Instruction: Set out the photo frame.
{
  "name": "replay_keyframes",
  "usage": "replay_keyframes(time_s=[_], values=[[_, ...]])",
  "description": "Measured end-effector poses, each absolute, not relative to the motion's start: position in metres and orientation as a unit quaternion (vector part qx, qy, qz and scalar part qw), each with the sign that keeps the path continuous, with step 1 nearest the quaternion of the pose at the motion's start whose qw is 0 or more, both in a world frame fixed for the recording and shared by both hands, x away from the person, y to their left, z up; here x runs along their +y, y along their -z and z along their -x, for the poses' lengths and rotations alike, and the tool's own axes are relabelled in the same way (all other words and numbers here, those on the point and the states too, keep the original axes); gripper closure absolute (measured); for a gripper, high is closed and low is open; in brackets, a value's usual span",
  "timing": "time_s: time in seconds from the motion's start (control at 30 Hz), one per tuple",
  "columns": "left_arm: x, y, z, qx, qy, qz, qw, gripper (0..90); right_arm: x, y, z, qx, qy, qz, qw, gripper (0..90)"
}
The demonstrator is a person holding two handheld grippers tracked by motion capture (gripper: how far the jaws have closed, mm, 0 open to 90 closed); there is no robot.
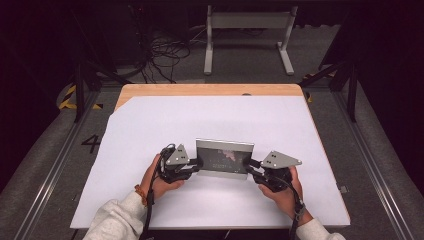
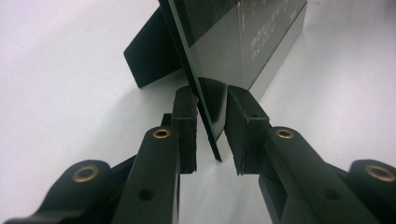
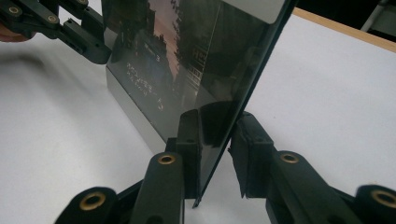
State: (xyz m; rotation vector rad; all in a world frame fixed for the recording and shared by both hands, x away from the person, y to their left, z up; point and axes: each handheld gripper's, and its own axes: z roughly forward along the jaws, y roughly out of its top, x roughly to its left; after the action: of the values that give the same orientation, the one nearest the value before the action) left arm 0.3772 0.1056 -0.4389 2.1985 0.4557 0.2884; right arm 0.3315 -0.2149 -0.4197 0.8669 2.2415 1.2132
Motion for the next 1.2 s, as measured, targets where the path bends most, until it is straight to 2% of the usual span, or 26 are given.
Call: replay_keyframes(time_s=[1.2], values=[[0.108,0.438,-0.366,0.186,-0.127,-0.882,0.414,76.7,-0.211,0.420,-0.339,0.812,-0.439,-0.316,0.216,70.8]])
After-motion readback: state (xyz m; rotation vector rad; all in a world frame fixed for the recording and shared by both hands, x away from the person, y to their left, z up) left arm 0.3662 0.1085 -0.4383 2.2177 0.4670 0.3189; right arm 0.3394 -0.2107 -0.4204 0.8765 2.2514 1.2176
